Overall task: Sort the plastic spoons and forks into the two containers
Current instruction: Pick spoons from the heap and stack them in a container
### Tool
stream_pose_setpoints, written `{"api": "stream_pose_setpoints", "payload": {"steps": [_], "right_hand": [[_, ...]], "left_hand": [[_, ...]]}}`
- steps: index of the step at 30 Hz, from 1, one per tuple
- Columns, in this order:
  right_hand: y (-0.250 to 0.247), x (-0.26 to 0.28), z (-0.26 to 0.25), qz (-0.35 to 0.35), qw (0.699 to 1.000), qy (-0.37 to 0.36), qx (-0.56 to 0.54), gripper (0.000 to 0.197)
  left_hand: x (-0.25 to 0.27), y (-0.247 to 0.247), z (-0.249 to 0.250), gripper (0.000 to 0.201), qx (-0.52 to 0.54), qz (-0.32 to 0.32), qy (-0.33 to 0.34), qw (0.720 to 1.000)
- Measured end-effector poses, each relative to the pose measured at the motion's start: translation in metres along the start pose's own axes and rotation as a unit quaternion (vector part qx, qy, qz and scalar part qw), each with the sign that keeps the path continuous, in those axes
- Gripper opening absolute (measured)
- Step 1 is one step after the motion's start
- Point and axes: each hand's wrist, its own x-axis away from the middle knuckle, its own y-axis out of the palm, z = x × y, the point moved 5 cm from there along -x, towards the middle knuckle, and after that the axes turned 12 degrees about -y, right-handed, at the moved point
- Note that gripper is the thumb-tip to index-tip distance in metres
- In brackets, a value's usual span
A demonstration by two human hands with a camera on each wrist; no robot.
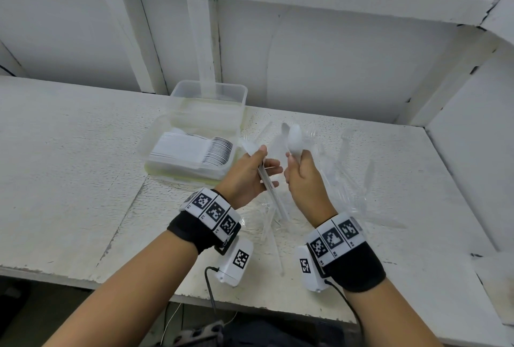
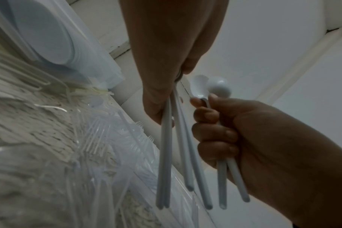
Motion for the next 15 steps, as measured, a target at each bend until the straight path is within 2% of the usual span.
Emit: {"api": "stream_pose_setpoints", "payload": {"steps": [2,6,10,12,15], "right_hand": [[0.000,-0.001,-0.001,-0.003,0.999,-0.024,0.043,0.017],[0.011,0.000,-0.003,-0.055,0.981,-0.077,0.171,0.028],[0.018,0.003,-0.003,-0.101,0.983,-0.060,0.145,0.027],[0.017,0.003,-0.005,-0.112,0.982,-0.061,0.139,0.027],[0.013,0.001,-0.008,-0.124,0.979,-0.066,0.146,0.024]], "left_hand": [[0.000,0.002,-0.001,0.022,-0.012,-0.014,0.000,1.000],[0.003,0.008,0.000,0.034,-0.028,-0.036,0.002,0.999],[0.002,0.006,-0.001,0.046,0.010,-0.033,-0.023,0.999],[0.000,0.002,-0.001,0.043,0.011,-0.022,-0.024,0.999],[-0.003,-0.004,0.001,0.028,0.015,-0.001,-0.007,1.000]]}}
